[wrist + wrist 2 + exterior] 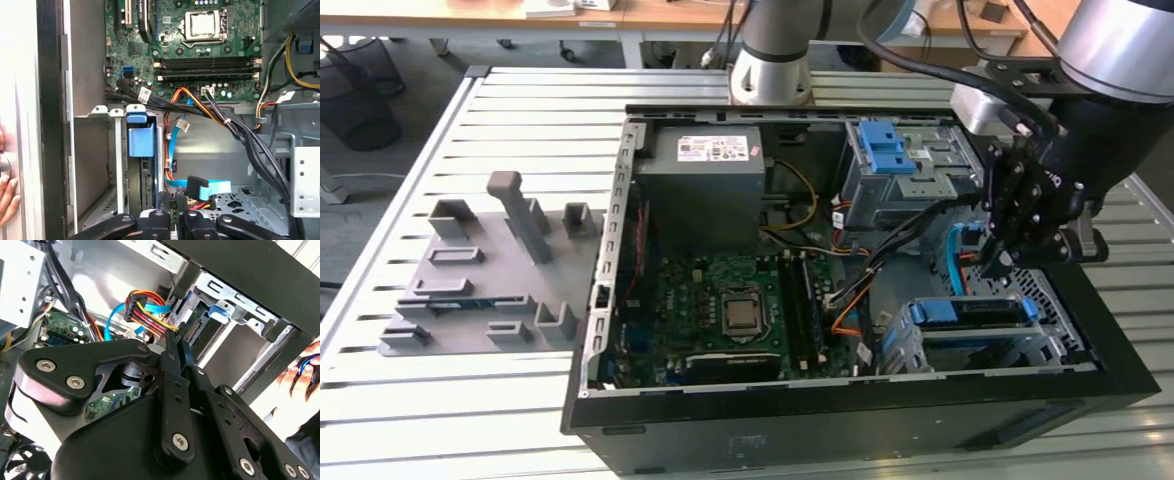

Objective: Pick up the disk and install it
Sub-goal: 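Insert the first disk wire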

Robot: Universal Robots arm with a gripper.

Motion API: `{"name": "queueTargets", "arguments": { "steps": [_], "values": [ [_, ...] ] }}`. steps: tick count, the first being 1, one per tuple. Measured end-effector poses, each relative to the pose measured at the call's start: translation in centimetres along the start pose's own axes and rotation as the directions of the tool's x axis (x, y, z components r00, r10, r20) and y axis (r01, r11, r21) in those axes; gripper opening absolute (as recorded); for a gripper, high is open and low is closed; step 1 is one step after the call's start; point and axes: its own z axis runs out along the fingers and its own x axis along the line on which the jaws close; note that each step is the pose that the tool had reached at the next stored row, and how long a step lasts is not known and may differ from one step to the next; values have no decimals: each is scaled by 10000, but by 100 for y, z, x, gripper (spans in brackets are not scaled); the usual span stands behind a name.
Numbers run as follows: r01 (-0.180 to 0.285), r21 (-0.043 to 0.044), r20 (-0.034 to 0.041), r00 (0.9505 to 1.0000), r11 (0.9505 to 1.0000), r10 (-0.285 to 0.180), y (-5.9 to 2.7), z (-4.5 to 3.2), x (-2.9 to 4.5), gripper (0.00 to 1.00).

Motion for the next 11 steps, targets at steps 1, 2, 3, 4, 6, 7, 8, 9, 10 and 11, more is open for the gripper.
{"name": "queueTargets", "arguments": {
  "steps": [1,2,3,4,6,7,8,9,10,11],
  "values": [
    [-3,1,1,10000,10000,3,0,17,23,16],
    [-5,1,1,10000,10000,5,0,33,43,16],
    [-9,1,3,10000,10000,9,1,48,58,16],
    [-12,2,6,10000,10000,12,2,54,59,16],
    [-11,2,2,10000,10000,11,5,53,60,16],
    [-16,2,0,10000,10000,16,7,53,60,16],
    [-60,-2,0,10000,10000,60,7,57,59,16],
    [-187,-12,-3,9998,9998,187,7,62,59,16],
    [-367,-27,-7,9993,9993,367,8,67,59,16],
    [-506,-38,-14,9987,9987,506,8,71,60,16]
  ]
}}
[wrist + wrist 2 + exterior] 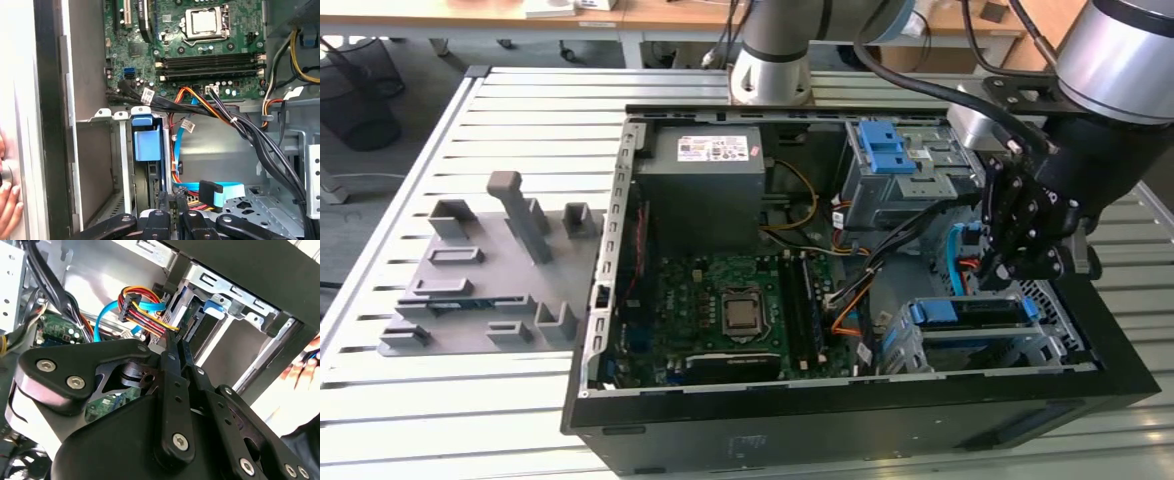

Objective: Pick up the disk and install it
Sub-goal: 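Insert the first disk wire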

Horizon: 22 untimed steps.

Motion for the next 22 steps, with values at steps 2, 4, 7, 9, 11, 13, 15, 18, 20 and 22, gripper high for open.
{"name": "queueTargets", "arguments": {
  "steps": [2,4,7,9,11,13,15,18,20,22],
  "values": [
    [-15,-1,3,10000,10000,15,-3,17,31,16],
    [-16,-6,10,10000,10000,16,-7,37,69,16],
    [-11,-51,5,10000,10000,11,-20,49,78,16],
    [-1,-187,-8,10000,9998,0,-66,54,73,16],
    [2,-208,-9,10000,9998,-2,-72,63,81,16],
    [3,-209,-7,10000,9998,-3,-73,73,98,16],
    [3,-209,-6,10000,9998,-3,-74,81,108,16],
    [7,-236,-9,10000,9997,-7,-83,84,107,16],
    [8,-257,-12,10000,9997,-8,-90,85,107,16],
    [6,-265,-13,10000,9996,-7,-91,86,107,16]
  ]
}}
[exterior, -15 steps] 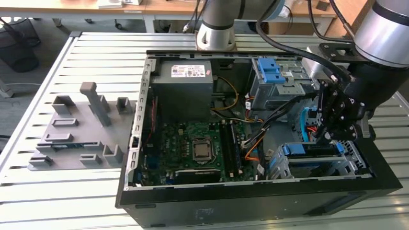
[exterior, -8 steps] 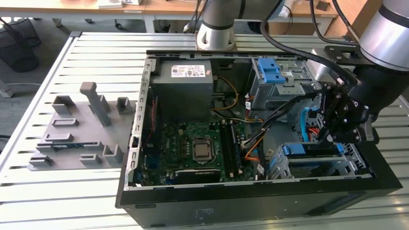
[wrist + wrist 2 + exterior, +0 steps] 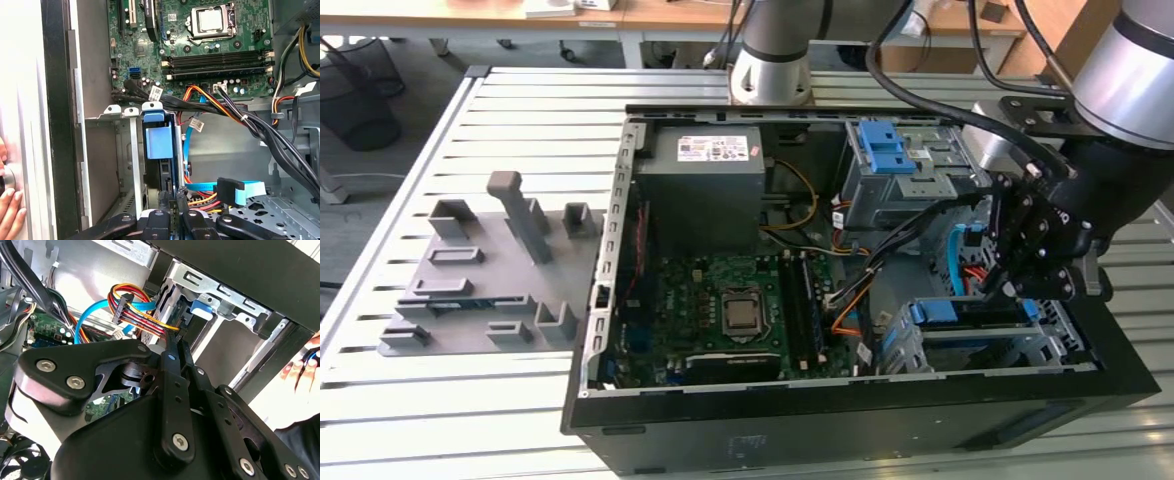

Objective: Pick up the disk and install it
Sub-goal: 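Insert the first disk wire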

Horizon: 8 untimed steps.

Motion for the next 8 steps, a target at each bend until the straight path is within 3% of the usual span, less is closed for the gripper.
{"name": "queueTargets", "arguments": {
  "steps": [8],
  "values": [
    [4,-40,-3,10000,10000,-4,-16,2,-4,16]
  ]
}}
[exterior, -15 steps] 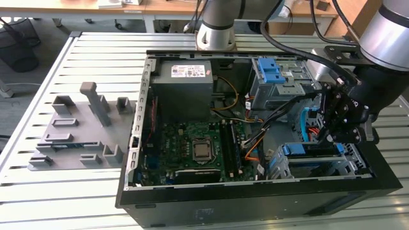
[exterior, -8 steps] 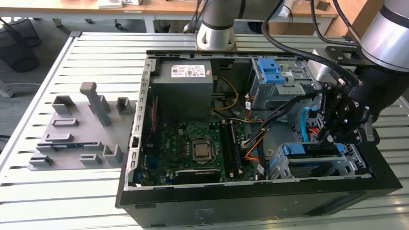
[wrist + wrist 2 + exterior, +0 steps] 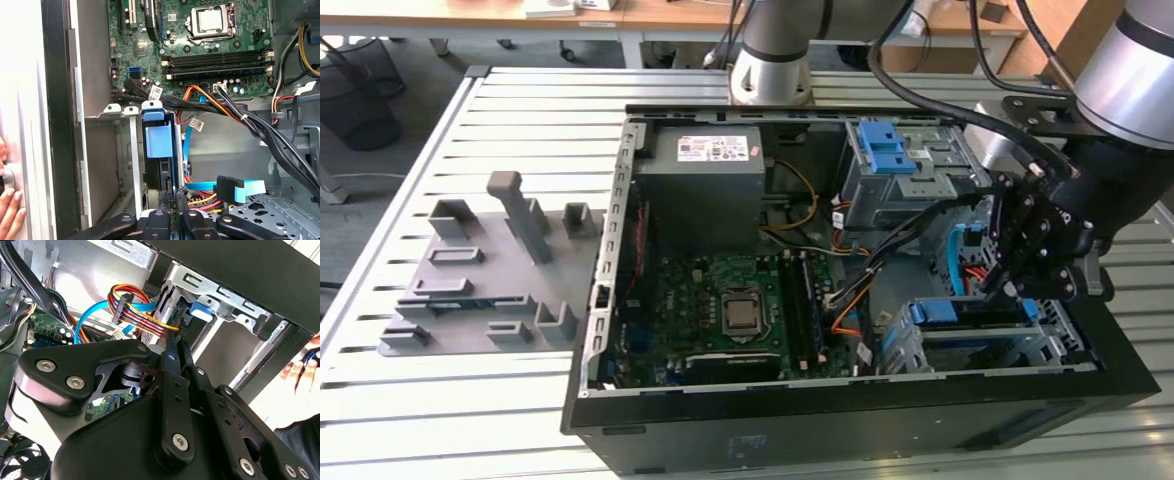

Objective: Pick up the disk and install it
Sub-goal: 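Insert the first disk wire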

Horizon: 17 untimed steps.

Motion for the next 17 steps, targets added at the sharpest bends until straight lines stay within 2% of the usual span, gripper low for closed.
{"name": "queueTargets", "arguments": {
  "steps": [17],
  "values": [
    [6,-77,-9,10000,10000,-6,-19,20,-11,16]
  ]
}}
